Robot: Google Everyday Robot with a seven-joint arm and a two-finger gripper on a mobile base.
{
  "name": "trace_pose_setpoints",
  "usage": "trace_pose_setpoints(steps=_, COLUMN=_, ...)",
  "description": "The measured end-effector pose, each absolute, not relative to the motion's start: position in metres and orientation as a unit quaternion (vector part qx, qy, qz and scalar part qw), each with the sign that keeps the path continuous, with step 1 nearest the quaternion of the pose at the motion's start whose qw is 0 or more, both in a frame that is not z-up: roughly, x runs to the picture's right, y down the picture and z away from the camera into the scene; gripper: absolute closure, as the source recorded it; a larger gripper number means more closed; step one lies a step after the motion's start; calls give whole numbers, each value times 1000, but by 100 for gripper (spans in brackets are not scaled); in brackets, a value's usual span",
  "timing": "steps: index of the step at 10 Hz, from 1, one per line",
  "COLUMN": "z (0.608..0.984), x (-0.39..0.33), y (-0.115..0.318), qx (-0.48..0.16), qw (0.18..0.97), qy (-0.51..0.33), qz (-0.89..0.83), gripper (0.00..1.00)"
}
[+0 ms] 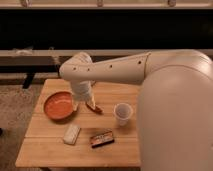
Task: Drag the ceramic bowl in a circle
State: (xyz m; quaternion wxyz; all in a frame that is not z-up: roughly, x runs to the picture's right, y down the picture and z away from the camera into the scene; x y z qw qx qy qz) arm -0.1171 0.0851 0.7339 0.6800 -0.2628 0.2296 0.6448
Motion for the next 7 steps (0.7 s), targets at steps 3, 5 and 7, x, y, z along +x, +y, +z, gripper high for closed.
trace_pose_setpoints(steps=3, z=789, x=-147, y=56, qx=-258, qw=676, qy=218, qz=655, gripper=35)
trace_pose_setpoints(steps=5, z=826, x=-172, y=49, qx=-256, qw=679, qy=207, qz=657, gripper=35)
trace_pose_setpoints(steps=7, z=845, x=-180, y=54, qx=-258, qw=685, qy=202, qz=650, gripper=35)
